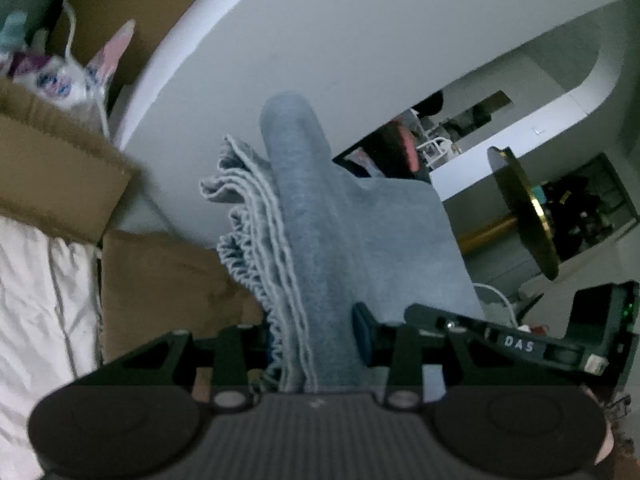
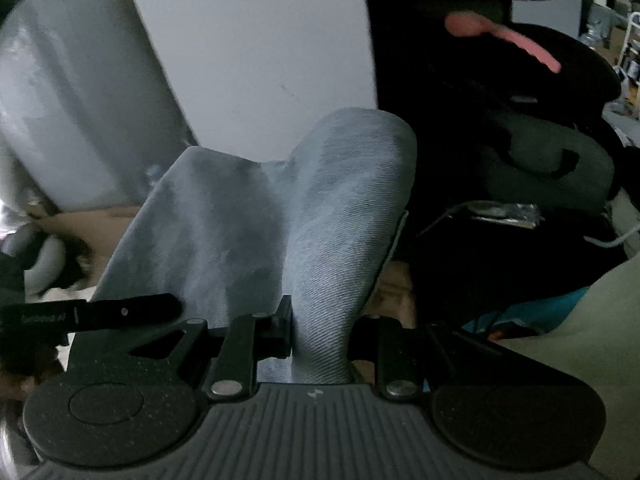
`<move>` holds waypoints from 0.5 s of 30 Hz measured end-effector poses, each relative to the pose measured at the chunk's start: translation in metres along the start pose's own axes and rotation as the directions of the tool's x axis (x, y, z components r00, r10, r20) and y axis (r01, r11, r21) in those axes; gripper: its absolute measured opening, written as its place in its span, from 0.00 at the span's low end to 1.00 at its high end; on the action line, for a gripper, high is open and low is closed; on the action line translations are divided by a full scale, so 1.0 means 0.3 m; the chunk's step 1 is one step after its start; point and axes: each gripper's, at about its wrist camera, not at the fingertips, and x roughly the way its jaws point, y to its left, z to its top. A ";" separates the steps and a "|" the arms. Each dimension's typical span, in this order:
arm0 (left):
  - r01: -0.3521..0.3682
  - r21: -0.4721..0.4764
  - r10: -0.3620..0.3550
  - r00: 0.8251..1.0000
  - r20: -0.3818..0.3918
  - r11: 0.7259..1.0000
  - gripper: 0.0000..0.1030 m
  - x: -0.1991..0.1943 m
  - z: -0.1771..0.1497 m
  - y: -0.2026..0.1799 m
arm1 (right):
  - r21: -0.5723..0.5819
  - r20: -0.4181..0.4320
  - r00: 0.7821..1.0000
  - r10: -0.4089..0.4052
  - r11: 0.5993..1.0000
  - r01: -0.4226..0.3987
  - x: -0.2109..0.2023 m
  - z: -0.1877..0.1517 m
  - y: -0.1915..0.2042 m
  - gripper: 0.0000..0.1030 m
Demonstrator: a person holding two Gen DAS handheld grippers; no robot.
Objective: Fold clothes
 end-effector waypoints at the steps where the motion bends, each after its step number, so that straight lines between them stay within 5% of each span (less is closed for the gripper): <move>1: -0.007 0.008 0.007 1.000 0.001 1.000 0.38 0.016 -0.009 0.016 | 0.000 0.002 1.000 -0.013 1.000 0.013 0.030 -0.014 -0.001 0.22; 15: -0.004 -0.018 0.005 0.998 0.060 1.000 0.38 0.178 -0.144 0.277 | 0.004 0.053 0.994 -0.090 0.996 0.090 0.378 -0.214 -0.018 0.22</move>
